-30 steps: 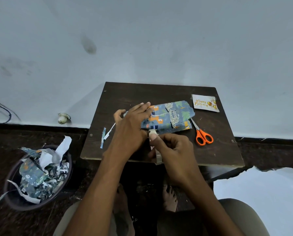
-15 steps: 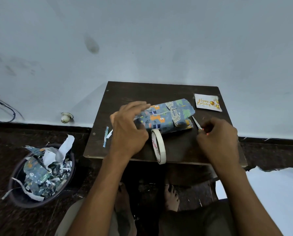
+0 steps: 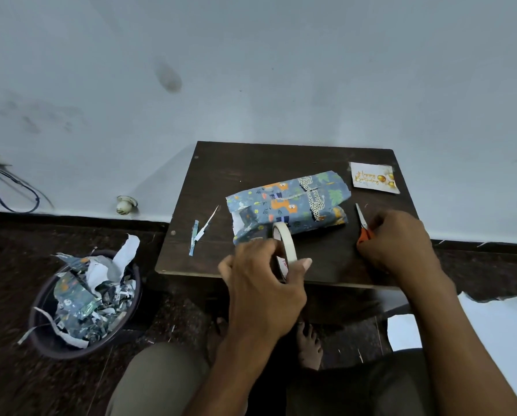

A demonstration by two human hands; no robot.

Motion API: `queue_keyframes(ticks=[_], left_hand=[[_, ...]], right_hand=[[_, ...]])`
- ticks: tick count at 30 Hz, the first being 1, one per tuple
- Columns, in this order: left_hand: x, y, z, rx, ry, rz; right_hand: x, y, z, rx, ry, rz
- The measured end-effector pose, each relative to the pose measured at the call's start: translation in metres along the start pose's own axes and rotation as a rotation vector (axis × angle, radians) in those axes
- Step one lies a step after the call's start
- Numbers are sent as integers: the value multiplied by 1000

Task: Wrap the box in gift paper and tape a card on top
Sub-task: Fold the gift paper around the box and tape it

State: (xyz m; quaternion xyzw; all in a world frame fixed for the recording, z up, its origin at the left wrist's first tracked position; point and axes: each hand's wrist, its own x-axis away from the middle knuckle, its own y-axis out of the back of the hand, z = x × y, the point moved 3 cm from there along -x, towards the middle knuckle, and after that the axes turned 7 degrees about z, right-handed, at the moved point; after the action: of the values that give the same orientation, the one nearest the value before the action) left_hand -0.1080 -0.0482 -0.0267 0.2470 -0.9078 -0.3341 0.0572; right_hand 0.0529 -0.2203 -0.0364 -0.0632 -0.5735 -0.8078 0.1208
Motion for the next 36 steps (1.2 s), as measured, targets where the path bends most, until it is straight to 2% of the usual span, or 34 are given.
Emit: queue_keyframes(ticks=[4,8,13,15,18,20,22,29,33,36], left_hand=[[-1,-4,2,164,10,64],[2,-2,-4,363,97,141],[3,2,-10,484,112,136],[2,2,-10,508,120,138],[1,3,-8,520,117,135],[0,4,-8,517,106,123],[-1,6,-8,516,100,112],[-12,26,6,455,59,-60],[-18,39,14,383,47,-233],[-19,42,21,403,55,-252]], right_hand=[[9,5,5,-35,-61,29],[17,14,9,20,-183,13],[19,16,8,19,-145,22],[18,18,8,-76,-75,-34],[17,26,25,-541,154,-82],[18,28,52,-891,345,16],[19,23,78,-1043,488,114],[11,1,133,-853,770,143],[5,-11,140,-853,728,172],[4,-15,138,-864,704,160]])
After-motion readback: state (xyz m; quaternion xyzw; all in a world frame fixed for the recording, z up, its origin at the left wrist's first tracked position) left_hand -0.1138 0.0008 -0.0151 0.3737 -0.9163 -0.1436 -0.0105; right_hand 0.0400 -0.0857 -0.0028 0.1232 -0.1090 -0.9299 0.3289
